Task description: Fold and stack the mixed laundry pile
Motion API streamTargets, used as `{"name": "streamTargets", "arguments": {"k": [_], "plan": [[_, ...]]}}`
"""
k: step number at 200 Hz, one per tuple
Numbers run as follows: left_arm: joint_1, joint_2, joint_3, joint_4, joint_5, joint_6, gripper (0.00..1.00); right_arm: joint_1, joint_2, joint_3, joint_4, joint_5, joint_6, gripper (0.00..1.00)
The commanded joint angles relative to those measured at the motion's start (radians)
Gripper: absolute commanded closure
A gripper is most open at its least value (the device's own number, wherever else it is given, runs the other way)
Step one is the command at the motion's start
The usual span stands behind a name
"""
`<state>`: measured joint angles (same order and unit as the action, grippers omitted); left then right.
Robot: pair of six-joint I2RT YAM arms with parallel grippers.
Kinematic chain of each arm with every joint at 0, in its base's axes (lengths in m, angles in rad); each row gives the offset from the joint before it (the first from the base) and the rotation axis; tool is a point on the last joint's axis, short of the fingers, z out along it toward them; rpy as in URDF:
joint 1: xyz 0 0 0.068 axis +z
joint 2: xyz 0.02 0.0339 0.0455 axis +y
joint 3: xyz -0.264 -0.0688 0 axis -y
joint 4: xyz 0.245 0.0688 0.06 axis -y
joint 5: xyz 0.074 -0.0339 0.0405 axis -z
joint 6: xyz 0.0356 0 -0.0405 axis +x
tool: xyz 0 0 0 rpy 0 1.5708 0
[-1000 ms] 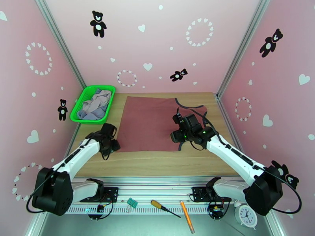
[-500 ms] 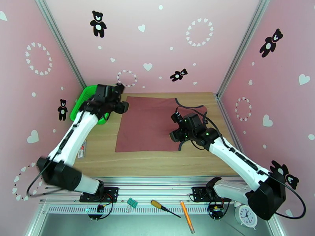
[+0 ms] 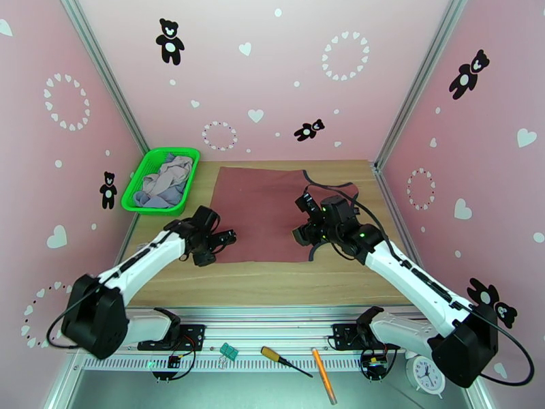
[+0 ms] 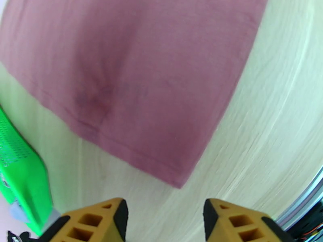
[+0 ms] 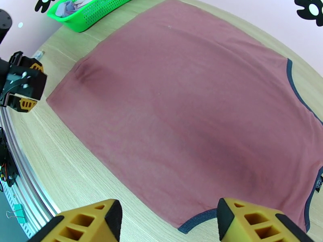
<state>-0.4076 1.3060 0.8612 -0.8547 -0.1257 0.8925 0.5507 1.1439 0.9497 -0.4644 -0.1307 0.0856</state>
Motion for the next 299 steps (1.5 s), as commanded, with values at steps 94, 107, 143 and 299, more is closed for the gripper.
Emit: {"name": "streamTargets", "arguments": {"k": [94, 107, 143, 299], "plan": [[-0.001, 0.142, -0.160, 0.158, -0.079, 0.152, 0.47, 0.005, -0.036, -0.026, -0.017, 0.032, -0.012, 0.32], [0.013, 0.176, -0.147, 0.179, -0.079, 0.149, 0.50, 0.005, -0.036, -0.025, -0.020, 0.031, -0.011, 0.32], [0.048, 0.240, -0.117, 0.194, -0.065, 0.164, 0.56, 0.005, -0.045, -0.030, -0.027, 0.032, -0.009, 0.32], [0.055, 0.418, 0.012, 0.144, 0.008, 0.105, 1.00, 0.006, 0.088, 0.042, -0.145, 0.109, -0.095, 0.33]]}}
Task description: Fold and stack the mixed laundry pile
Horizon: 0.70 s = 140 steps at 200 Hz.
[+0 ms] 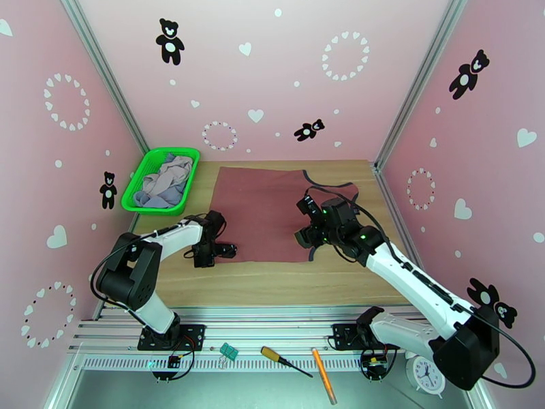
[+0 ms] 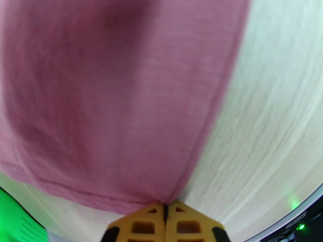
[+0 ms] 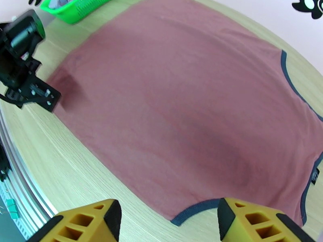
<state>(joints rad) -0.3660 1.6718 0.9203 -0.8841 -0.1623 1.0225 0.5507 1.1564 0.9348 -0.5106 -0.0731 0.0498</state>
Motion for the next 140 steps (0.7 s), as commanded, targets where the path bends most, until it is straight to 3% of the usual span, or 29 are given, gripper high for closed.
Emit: {"name": "streamTargets", "arguments": {"k": [1, 40, 79, 140], "plan": [[0.014, 0.050, -0.048, 0.174, 0.044, -0.026, 1.00, 0.008, 0.081, 0.060, -0.104, 0.053, -0.061, 0.33], [0.018, -0.072, -0.078, 0.223, 0.038, -0.050, 1.00, 0.096, 0.324, 0.184, -0.327, 0.236, -0.132, 0.37], [0.026, -0.132, -0.071, 0.226, 0.019, -0.034, 1.00, 0.175, 0.514, 0.187, -0.394, 0.385, -0.126, 0.38], [0.038, -0.141, -0.065, 0.229, 0.026, -0.032, 1.00, 0.181, 0.619, 0.159, -0.330, 0.374, -0.141, 0.38]]}}
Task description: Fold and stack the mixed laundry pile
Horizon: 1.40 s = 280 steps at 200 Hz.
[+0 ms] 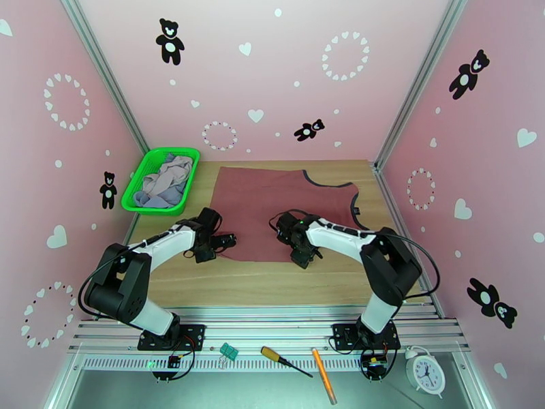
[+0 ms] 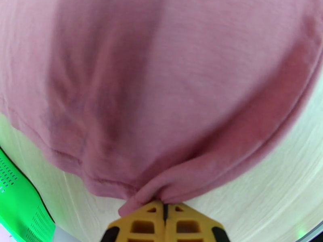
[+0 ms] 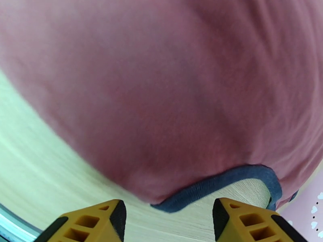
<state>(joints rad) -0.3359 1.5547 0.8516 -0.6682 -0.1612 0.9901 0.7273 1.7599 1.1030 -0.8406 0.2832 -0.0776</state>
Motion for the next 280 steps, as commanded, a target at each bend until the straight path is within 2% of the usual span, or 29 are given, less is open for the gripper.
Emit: {"name": "streamTargets", "arguments": {"k": [1, 40, 118, 146, 171, 227, 280], "plan": [[0.008, -0.024, 0.003, 0.013, 0.025, 0.001, 1.00, 0.004, 0.016, -0.010, 0.001, 0.018, -0.014, 0.38], [0.012, -0.029, 0.005, 0.012, 0.028, -0.003, 1.00, 0.015, 0.028, -0.018, -0.013, 0.009, -0.010, 0.43], [0.028, -0.087, -0.001, 0.006, 0.027, 0.002, 1.00, 0.031, 0.114, -0.025, -0.017, 0.059, -0.001, 0.65], [0.028, -0.087, -0.002, 0.006, 0.027, -0.001, 1.00, 0.031, 0.109, -0.016, -0.003, 0.081, -0.002, 0.80], [0.028, -0.113, -0.003, -0.002, 0.020, 0.002, 1.00, 0.031, 0.062, -0.003, -0.022, 0.085, 0.001, 1.00], [0.028, -0.216, 0.008, -0.055, 0.001, 0.042, 1.00, 0.031, -0.067, 0.063, -0.110, 0.082, -0.005, 1.00], [0.029, -0.127, 0.089, -0.096, -0.007, 0.039, 1.00, 0.024, -0.035, 0.149, -0.144, 0.108, -0.068, 1.00]]}}
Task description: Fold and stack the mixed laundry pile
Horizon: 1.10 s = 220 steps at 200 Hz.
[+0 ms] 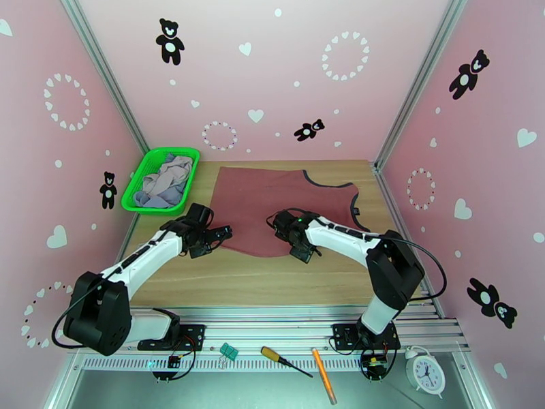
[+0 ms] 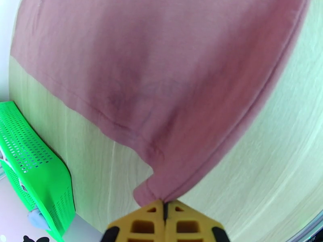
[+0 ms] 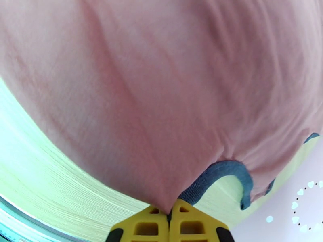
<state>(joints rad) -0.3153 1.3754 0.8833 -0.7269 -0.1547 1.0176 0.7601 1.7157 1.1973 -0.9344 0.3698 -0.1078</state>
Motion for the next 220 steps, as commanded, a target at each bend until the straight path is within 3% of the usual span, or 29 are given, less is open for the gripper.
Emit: {"name": "streamTargets", "arguments": {"k": [1, 91, 187, 207, 220], "plan": [[0.008, 0.055, 0.059, -0.038, -0.014, 0.011, 1.00, -0.009, 0.010, 0.057, -0.050, 0.021, -0.040, 1.00], [0.041, 0.323, 0.336, -0.096, -0.082, -0.019, 1.00, -0.139, 0.146, 0.184, -0.040, -0.009, -0.138, 1.00], [0.078, 0.476, 0.430, -0.060, -0.138, -0.073, 1.00, -0.179, 0.244, 0.247, 0.084, -0.004, -0.170, 1.00], [0.079, 0.494, 0.464, -0.057, -0.146, -0.099, 1.00, -0.185, 0.255, 0.250, 0.105, 0.004, -0.157, 0.86], [0.078, 0.504, 0.483, -0.049, -0.146, -0.120, 0.78, -0.188, 0.257, 0.253, 0.116, 0.013, -0.133, 0.72]]}}
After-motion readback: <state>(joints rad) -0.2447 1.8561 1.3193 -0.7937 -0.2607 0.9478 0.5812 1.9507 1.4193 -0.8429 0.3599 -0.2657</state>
